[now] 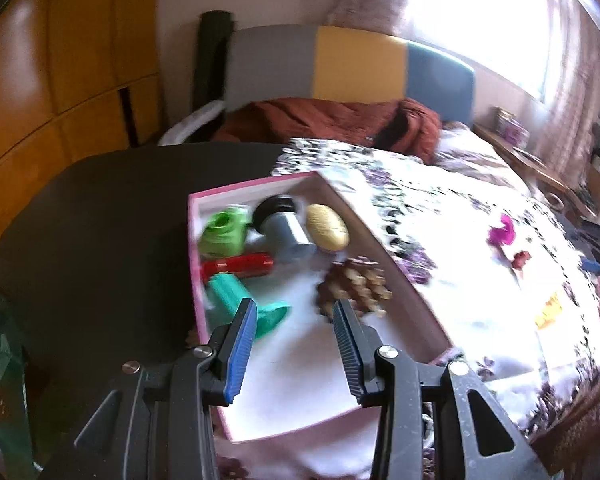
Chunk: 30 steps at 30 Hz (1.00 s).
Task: Organize rigid objects
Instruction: 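Move both tools back over the remaining toys on the cloth, then grasp the yellow piece with the left tool and lift it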
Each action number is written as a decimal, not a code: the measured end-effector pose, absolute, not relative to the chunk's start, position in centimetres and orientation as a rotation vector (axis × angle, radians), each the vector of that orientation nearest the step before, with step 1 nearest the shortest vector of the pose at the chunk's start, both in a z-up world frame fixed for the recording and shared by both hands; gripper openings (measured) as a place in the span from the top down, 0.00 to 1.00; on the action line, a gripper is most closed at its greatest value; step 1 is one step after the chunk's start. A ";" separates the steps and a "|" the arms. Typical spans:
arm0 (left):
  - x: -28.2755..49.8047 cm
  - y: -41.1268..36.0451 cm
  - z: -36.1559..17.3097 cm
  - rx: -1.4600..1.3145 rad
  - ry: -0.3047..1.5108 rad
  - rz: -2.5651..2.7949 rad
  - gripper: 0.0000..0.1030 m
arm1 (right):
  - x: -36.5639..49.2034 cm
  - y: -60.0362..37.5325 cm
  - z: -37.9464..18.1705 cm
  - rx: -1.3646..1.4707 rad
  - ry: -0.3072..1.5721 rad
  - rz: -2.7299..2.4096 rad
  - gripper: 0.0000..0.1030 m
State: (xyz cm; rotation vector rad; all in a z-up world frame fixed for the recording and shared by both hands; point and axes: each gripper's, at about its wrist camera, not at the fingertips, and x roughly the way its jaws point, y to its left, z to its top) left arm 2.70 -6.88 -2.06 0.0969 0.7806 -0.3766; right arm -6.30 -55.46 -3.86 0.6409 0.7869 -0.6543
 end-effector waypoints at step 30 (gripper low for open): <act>-4.2 -37.6 -6.5 0.636 0.760 -1.310 0.60 | -7.5 -56.9 -3.9 0.756 0.744 -0.641 0.12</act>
